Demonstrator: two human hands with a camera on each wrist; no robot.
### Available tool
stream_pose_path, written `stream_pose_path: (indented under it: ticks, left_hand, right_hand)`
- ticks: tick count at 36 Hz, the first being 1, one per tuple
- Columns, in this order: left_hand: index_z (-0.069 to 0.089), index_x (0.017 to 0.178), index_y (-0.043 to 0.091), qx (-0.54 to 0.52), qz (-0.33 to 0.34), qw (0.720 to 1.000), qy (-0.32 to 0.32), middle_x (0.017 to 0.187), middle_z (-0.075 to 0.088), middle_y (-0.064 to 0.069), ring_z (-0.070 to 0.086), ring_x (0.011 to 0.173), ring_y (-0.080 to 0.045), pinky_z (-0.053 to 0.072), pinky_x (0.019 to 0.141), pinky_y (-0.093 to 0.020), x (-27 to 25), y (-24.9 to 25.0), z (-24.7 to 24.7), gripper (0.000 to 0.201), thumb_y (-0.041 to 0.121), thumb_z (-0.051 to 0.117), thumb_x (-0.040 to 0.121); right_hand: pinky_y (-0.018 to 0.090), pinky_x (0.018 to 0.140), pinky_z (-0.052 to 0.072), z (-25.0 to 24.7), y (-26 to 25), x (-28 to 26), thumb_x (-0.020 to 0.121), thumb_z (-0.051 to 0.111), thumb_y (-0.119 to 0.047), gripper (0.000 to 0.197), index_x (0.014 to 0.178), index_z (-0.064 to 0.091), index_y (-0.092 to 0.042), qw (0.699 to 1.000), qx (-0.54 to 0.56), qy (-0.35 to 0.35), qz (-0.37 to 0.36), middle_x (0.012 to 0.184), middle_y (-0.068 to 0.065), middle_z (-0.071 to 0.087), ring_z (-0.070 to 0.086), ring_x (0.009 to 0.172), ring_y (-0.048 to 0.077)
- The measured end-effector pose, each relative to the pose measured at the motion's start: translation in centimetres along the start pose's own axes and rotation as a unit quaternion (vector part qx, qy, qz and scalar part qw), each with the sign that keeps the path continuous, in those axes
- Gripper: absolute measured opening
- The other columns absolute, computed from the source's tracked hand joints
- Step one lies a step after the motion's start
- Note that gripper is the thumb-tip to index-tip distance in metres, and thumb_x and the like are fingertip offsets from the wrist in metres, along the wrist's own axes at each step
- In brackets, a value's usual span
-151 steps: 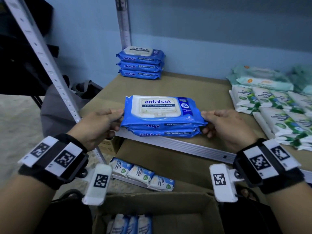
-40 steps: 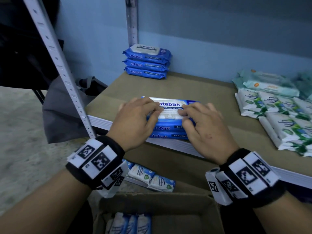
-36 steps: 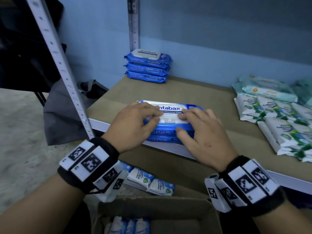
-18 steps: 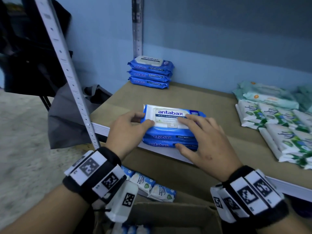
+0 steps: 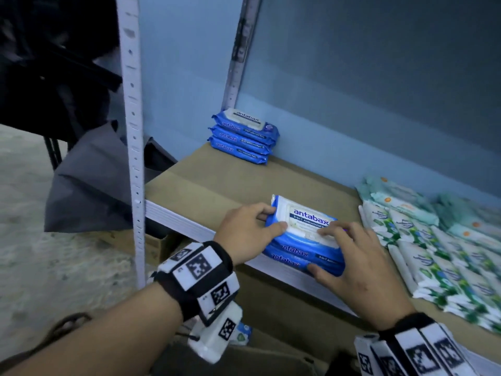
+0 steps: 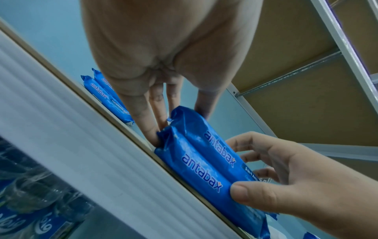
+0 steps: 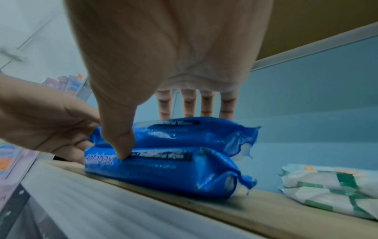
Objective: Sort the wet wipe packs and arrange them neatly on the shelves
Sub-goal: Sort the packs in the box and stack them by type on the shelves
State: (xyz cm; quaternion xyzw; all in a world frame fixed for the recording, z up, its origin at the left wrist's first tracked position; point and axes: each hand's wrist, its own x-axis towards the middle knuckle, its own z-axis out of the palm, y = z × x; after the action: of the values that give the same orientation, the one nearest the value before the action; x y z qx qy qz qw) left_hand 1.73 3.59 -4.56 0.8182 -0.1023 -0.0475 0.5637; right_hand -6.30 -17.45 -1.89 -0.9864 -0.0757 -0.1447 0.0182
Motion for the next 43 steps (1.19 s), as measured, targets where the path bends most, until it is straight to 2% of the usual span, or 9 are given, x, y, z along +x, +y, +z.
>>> stream_pose_path:
  ticks: [4, 9, 15, 21, 26, 33, 37, 40, 43]
  left_hand:
    - [0.066, 0.120, 0.021, -0.018, -0.001, 1.000, -0.026, 0.108, 0.071, 0.009, 0.067, 0.098, -0.005, 0.052, 0.095, -0.031, 0.0, 0.1, -0.3, 0.048, 0.044, 0.077, 0.079]
    - [0.058, 0.126, 0.021, 0.049, -0.001, 0.998, -0.047, 0.111, 0.070, 0.008, 0.064, 0.103, -0.007, 0.049, 0.098, -0.030, 0.1, 0.6, -2.3, 0.062, 0.059, 0.069, 0.080]
    - [0.061, 0.122, 0.021, 0.145, 0.035, 0.988, -0.047, 0.107, 0.070, 0.011, 0.062, 0.101, -0.005, 0.047, 0.095, -0.025, -0.2, 0.1, -4.4, 0.055, 0.055, 0.071, 0.080]
    - [0.059, 0.126, 0.031, 0.329, 0.070, 0.941, -0.029, 0.125, 0.061, 0.008, 0.052, 0.119, -0.015, 0.039, 0.104, -0.035, -0.1, -1.1, -6.5, 0.053, 0.062, 0.063, 0.083]
    - [0.060, 0.123, 0.036, 0.409, 0.052, 0.910, -0.046, 0.132, 0.054, 0.006, 0.044, 0.123, -0.019, 0.031, 0.107, -0.038, -0.3, -1.8, -7.6, 0.044, 0.060, 0.058, 0.086]
    - [0.059, 0.126, 0.039, 0.422, 0.053, 0.903, -0.062, 0.135, 0.051, 0.010, 0.040, 0.125, -0.017, 0.032, 0.106, -0.038, -0.2, -2.4, -8.1, 0.042, 0.059, 0.056, 0.090]
    - [0.060, 0.125, 0.039, 0.422, 0.058, 0.903, -0.062, 0.134, 0.051, 0.010, 0.041, 0.124, -0.017, 0.033, 0.105, -0.038, -0.1, -2.6, -8.1, 0.043, 0.061, 0.057, 0.088]
    - [0.060, 0.124, 0.040, 0.418, 0.057, 0.904, -0.062, 0.133, 0.051, 0.010, 0.041, 0.123, -0.017, 0.033, 0.105, -0.037, 0.1, -2.6, -8.0, 0.043, 0.061, 0.059, 0.087]
    - [0.061, 0.122, 0.039, 0.414, 0.057, 0.906, -0.059, 0.133, 0.051, 0.011, 0.040, 0.122, -0.017, 0.032, 0.105, -0.036, 0.2, -2.7, -8.0, 0.042, 0.061, 0.060, 0.086]
  right_hand:
    - [0.041, 0.083, 0.049, 0.1, -0.2, 0.2, 0.072, 0.079, -0.049, 0.063, 0.127, 0.056, -0.029, 0.999, -0.030, 0.000, -0.027, 0.119, -0.006, 0.052, 0.052, 0.100, 0.021]
    - [0.039, 0.081, 0.049, 0.4, -0.4, 0.8, 0.071, 0.081, -0.038, 0.056, 0.122, 0.059, -0.028, 0.999, -0.045, -0.001, -0.027, 0.110, -0.004, 0.054, 0.054, 0.096, 0.024]
    - [0.038, 0.076, 0.051, 0.1, -1.0, 1.3, 0.071, 0.080, -0.038, 0.053, 0.118, 0.059, -0.029, 0.998, -0.066, -0.015, -0.014, 0.107, -0.003, 0.054, 0.054, 0.092, 0.023]
    - [0.039, 0.078, 0.050, 0.2, -1.4, 2.5, 0.073, 0.079, -0.037, 0.045, 0.113, 0.060, -0.026, 0.996, -0.083, -0.032, 0.010, 0.108, 0.000, 0.057, 0.055, 0.093, 0.026]
    - [0.034, 0.089, 0.044, 0.0, -1.5, 4.4, 0.083, 0.068, -0.044, 0.045, 0.122, 0.052, -0.029, 0.991, -0.104, -0.078, 0.034, 0.116, -0.002, 0.052, 0.050, 0.104, 0.023]
    - [0.033, 0.080, 0.044, 0.7, -1.0, 7.6, 0.082, 0.067, -0.039, 0.043, 0.120, 0.050, -0.026, 0.983, -0.135, -0.105, 0.065, 0.118, 0.001, 0.051, 0.054, 0.100, 0.027]
    - [0.034, 0.077, 0.050, 1.5, -0.6, 9.3, 0.080, 0.069, -0.034, 0.044, 0.119, 0.051, -0.024, 0.981, -0.143, -0.106, 0.081, 0.116, 0.003, 0.052, 0.057, 0.098, 0.029]
    - [0.033, 0.073, 0.046, 1.9, -0.3, 10.6, 0.081, 0.069, -0.032, 0.042, 0.118, 0.050, -0.024, 0.978, -0.149, -0.110, 0.094, 0.116, 0.004, 0.053, 0.058, 0.099, 0.030]
    - [0.034, 0.080, 0.047, 2.2, 0.0, 11.8, 0.081, 0.071, -0.034, 0.044, 0.119, 0.050, -0.024, 0.976, -0.158, -0.114, 0.093, 0.116, 0.005, 0.054, 0.056, 0.102, 0.031]
